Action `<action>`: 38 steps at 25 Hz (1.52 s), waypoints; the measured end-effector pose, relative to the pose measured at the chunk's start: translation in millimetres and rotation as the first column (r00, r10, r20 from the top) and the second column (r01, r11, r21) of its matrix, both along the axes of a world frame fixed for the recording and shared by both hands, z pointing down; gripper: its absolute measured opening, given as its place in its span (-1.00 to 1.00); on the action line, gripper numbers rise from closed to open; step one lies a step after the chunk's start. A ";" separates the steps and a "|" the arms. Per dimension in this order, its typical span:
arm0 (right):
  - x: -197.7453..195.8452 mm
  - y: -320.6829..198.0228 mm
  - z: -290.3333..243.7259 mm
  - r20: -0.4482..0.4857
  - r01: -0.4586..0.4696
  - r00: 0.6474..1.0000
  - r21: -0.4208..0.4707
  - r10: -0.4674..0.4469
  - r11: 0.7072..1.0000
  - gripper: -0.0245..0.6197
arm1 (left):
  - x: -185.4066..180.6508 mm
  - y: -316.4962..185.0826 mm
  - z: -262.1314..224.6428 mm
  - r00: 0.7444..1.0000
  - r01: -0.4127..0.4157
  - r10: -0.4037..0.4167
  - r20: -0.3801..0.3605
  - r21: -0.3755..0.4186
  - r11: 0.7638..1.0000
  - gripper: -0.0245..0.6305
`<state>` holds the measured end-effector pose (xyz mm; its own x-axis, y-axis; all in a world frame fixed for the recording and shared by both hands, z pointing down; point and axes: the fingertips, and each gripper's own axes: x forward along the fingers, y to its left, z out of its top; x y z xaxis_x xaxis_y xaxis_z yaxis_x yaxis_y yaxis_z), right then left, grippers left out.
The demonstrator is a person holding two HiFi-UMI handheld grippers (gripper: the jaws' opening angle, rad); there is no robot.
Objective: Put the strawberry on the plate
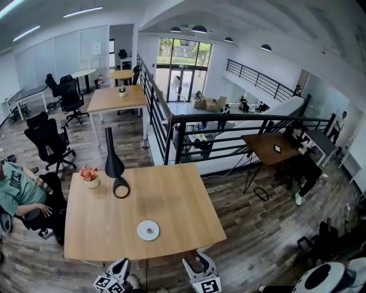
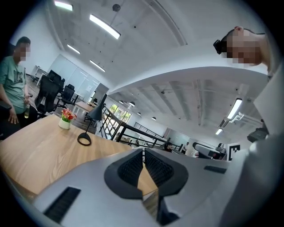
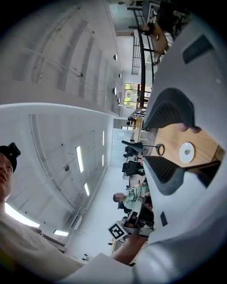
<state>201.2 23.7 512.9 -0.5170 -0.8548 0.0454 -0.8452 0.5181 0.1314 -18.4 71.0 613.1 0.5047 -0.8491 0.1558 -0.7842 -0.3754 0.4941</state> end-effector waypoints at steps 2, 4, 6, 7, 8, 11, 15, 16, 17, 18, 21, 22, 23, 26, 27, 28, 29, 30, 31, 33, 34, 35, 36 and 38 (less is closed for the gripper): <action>0.5 2.6 2.7 -0.001 -0.005 1.000 -0.009 0.005 1.000 -0.29 | 2.7 13.8 3.4 1.000 0.012 -0.012 0.004 -0.010 1.000 -0.91; 1.6 5.5 5.4 -0.003 -0.011 1.000 -0.019 0.011 1.000 -0.30 | 2.5 21.3 10.3 1.000 0.029 -0.029 0.003 -0.026 0.999 -0.91; 3.1 8.8 8.3 -0.006 -0.016 1.000 -0.029 0.016 0.999 -0.30 | 1.9 22.6 17.5 0.999 0.042 -0.042 -0.004 -0.046 0.998 -0.92; 4.0 10.5 9.7 -0.007 -0.019 1.000 -0.034 0.019 0.999 -0.30 | 1.6 23.4 20.7 0.999 0.041 -0.041 -0.005 -0.054 0.998 -0.91; 4.9 12.3 11.2 -0.008 -0.022 1.000 -0.039 0.021 0.999 -0.29 | 1.5 24.5 22.9 0.999 0.035 -0.036 -0.006 -0.059 0.998 -0.91; 8.2 18.0 15.7 -0.012 -0.029 1.000 -0.054 0.029 0.998 -0.30 | 2.4 25.3 22.1 1.000 0.004 -0.005 -0.017 -0.058 0.998 -0.92; 13.3 26.1 22.0 -0.016 -0.038 0.999 -0.075 0.037 0.996 -0.30 | -1.1 18.7 18.7 0.999 -0.036 0.035 -0.027 -0.050 0.998 -0.91; 14.7 28.2 23.6 -0.017 -0.039 0.999 -0.081 0.038 0.996 -0.30 | -2.5 16.5 17.9 0.999 -0.045 0.044 -0.029 -0.048 0.998 -0.91; 16.1 30.3 25.2 -0.018 -0.041 0.999 -0.086 0.040 0.995 -0.30 | -3.9 14.3 17.1 0.998 -0.054 0.053 -0.030 -0.046 0.997 -0.91; 17.4 32.3 26.8 -0.019 -0.043 0.999 -0.091 0.041 0.995 -0.30 | -5.3 12.0 16.4 0.998 -0.063 0.062 -0.032 -0.045 0.997 -0.92; 20.9 38.0 31.5 -0.023 -0.051 0.999 -0.106 0.048 0.993 -0.30 | -9.5 5.5 14.4 0.995 -0.091 0.090 -0.037 -0.039 0.995 -0.91; 21.5 39.5 32.8 -0.026 -0.055 0.998 -0.111 0.053 0.992 -0.30 | -10.7 3.4 13.8 0.994 -0.100 0.099 -0.039 -0.037 0.994 -0.91; 21.6 40.5 33.9 -0.029 -0.061 0.998 -0.114 0.059 0.992 -0.30 | -11.9 1.4 13.3 0.993 -0.110 0.109 -0.042 -0.035 0.993 -0.91; 17.7 41.0 35.5 -0.043 -0.092 0.995 -0.124 0.087 0.988 -0.30 | -15.1 -4.5 12.1 0.989 -0.140 0.138 -0.051 -0.029 0.990 -0.92; 15.0 40.9 35.6 -0.047 -0.102 0.994 -0.127 0.097 0.987 -0.30 | -16.1 -6.4 11.8 0.988 -0.150 0.148 -0.054 -0.027 0.988 -0.91; 11.8 40.8 36.2 -0.049 -0.111 0.993 -0.130 0.105 0.985 -0.30 | -17.1 -8.3 11.6 0.986 -0.160 0.158 -0.057 -0.024 0.987 -0.92; 8.2 40.9 38.2 -0.049 -0.118 0.992 -0.130 0.112 0.985 -0.30 | -18.1 -10.2 11.2 0.984 -0.169 0.168 -0.061 -0.022 0.985 -0.91; 4.2 41.5 42.2 -0.049 -0.124 0.992 -0.126 0.118 0.984 -0.30 | -19.1 -12.1 10.8 0.982 -0.179 0.178 -0.063 -0.020 0.984 -0.91; 0.6 42.4 46.6 -0.050 -0.130 0.991 -0.118 0.125 0.985 -0.30 | -20.3 -14.1 10.2 0.980 -0.188 0.187 -0.064 -0.018 0.982 -0.91; -3.8 43.5 46.6 -0.052 -0.149 0.988 -0.095 0.145 0.984 -0.30 | -23.5 -18.1 8.0 0.977 -0.204 0.202 -0.061 -0.015 0.979 -0.91; -4.9 42.8 42.0 -0.054 -0.158 0.987 -0.080 0.154 0.984 -0.30 | -25.6 -20.2 6.1 0.977 -0.209 0.208 -0.055 -0.015 0.978 -0.91; -6.6 41.4 36.2 -0.056 -0.164 0.985 -0.066 0.161 0.984 -0.30 | -28.3 -22.3 3.4 0.976 -0.213 0.212 -0.045 -0.015 0.977 -0.91; -9.2 39.7 30.6 -0.056 -0.168 0.985 -0.056 0.165 0.984 -0.30 | -31.2 -24.3 0.1 0.976 -0.216 0.215 -0.033 -0.017 0.976 -0.92; -15.5 36.3 23.1 -0.052 -0.172 0.984 -0.051 0.170 0.984 -0.30 | -34.9 -26.6 -5.3 0.974 -0.226 0.225 -0.022 -0.022 0.974 -0.91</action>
